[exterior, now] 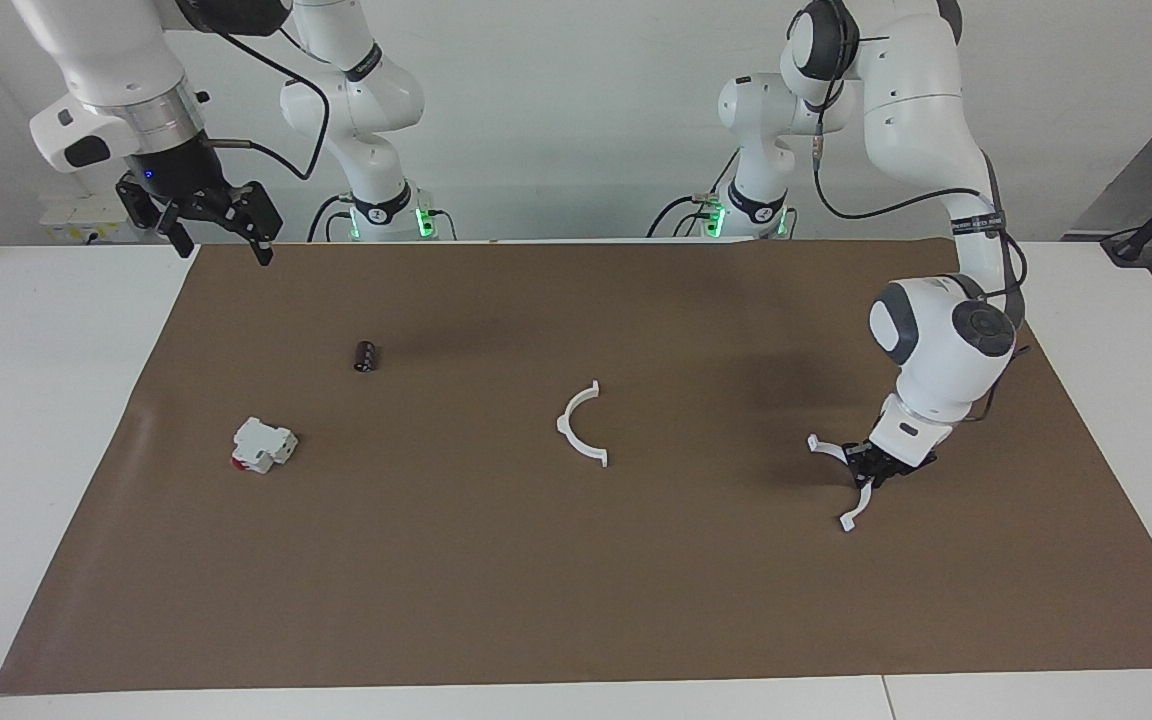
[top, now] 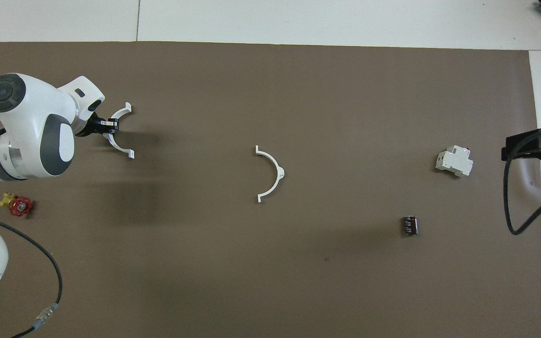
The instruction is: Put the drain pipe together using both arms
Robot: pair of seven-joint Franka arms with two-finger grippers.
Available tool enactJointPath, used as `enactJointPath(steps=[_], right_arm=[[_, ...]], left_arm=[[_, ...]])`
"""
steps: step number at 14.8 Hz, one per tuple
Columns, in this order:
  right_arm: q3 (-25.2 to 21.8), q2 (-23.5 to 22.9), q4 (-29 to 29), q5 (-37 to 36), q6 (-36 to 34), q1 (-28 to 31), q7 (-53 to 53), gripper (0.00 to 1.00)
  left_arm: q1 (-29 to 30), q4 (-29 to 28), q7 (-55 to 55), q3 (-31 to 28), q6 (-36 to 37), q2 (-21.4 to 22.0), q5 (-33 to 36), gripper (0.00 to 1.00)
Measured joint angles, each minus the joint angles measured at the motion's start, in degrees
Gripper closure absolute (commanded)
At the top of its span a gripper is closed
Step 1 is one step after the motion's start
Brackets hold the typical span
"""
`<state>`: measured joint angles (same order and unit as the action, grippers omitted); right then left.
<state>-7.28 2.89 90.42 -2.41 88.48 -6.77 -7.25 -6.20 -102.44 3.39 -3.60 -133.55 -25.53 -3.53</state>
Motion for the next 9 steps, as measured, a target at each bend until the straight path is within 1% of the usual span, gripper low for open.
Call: enactJointPath(steps=[2, 4, 6, 9], right_arm=[[0.00, 0.00, 0.00, 0.01, 0.00, 0.00, 0.00, 0.00], [0.00, 0.00, 0.00, 0.15, -0.26, -0.02, 0.00, 0.00], [0.00, 0.00, 0.01, 0.34, -0.65, -0.06, -0.02, 0.00], [0.00, 0.00, 0.04, 0.86, -0.76, -0.08, -0.70, 0.00]], left_arm=[[-2.26, -0.03, -2.87, 0.07, 2.48, 1.83, 0.00, 1.00], [-6.03, -0.39, -8.16, 0.14, 3.48, 2.96, 0.00, 1.00], [-10.58, -0.98, -14.35, 0.17, 3.49, 3.18, 0.17, 1.00], [-16.42, -1.51, -20.23, 0.16, 3.47, 3.18, 0.38, 1.00]])
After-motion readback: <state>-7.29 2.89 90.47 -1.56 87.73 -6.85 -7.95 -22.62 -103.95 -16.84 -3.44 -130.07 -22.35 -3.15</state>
